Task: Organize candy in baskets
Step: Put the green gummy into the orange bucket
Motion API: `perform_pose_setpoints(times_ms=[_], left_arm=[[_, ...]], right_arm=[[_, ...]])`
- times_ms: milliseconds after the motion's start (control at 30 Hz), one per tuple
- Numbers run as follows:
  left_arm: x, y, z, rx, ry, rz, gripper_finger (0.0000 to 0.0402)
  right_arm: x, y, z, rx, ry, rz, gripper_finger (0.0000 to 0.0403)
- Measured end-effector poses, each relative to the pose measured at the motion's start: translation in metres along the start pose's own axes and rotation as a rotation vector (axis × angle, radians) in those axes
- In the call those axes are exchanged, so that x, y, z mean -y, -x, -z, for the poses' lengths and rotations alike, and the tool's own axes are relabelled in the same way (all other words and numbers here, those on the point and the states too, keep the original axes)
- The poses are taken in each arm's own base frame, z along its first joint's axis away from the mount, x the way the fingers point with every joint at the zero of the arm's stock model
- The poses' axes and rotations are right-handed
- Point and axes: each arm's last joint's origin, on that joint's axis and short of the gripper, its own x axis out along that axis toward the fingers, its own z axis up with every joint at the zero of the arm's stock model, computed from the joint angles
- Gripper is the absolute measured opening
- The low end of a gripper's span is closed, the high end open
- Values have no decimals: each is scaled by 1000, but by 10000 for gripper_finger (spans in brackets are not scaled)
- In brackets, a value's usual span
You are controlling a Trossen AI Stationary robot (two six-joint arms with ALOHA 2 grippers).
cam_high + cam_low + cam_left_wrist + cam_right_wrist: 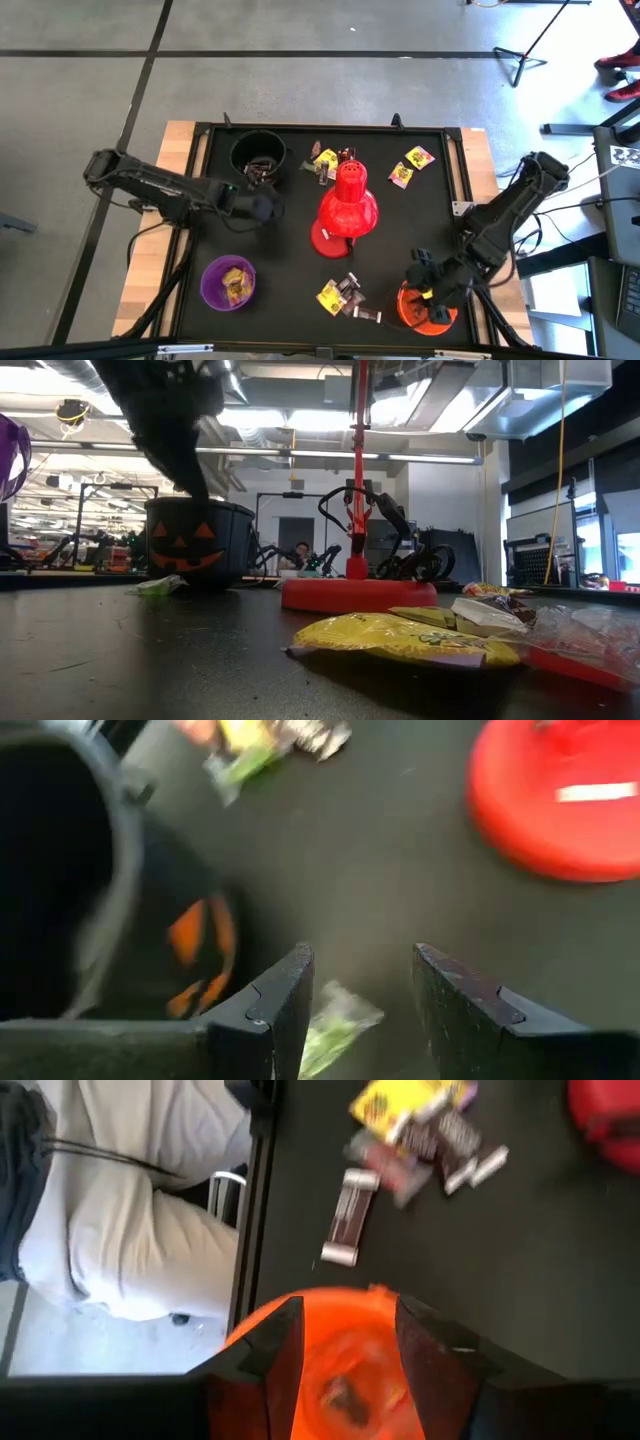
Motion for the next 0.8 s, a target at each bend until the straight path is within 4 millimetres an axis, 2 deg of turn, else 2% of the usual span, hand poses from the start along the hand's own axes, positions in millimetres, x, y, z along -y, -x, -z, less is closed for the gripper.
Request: perform_pose_setpoints(times_ms=[200, 333, 533, 800], left_arm=[[-24, -22, 0, -87, 106, 25, 159], [-34, -40, 11, -115, 148, -2, 159], [-38, -59, 25, -100, 223, -19, 159], [-30, -61, 33, -97, 255, 10, 159]], right_arm=[[15, -2, -22, 106, 101, 19, 154], [23, -2, -34, 181, 167, 50, 154], [26, 1, -50, 314, 281, 94, 154], [25, 4, -60, 432, 408, 153, 154]])
